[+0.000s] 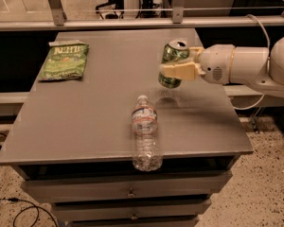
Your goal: Move green can near water bottle
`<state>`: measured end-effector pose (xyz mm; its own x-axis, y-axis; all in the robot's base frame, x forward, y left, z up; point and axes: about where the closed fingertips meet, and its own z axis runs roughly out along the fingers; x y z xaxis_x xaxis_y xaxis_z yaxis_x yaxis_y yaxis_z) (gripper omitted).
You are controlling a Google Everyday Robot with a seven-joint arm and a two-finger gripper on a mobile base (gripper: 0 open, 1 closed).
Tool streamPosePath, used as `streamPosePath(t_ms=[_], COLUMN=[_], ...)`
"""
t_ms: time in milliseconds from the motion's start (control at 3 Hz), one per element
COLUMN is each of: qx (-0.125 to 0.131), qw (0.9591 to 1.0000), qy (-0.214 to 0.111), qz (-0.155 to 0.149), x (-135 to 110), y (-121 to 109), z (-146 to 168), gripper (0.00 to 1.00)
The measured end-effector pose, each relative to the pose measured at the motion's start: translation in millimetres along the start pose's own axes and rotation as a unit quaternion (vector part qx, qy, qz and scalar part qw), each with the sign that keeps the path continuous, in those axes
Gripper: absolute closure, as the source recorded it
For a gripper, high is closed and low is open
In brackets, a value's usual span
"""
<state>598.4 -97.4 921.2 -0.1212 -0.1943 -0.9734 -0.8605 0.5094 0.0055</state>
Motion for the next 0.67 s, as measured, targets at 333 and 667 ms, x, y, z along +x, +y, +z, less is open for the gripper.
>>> streamPosePath(t_ms=[333,667], qx=[-0.025,-0.046], qw=[0.9996,0.9983], qy=[0.017,0.035], qz=[0.000,0.003], x=[19,32], y=[31,47], z=[-13,-16], gripper=[1.00,0.99])
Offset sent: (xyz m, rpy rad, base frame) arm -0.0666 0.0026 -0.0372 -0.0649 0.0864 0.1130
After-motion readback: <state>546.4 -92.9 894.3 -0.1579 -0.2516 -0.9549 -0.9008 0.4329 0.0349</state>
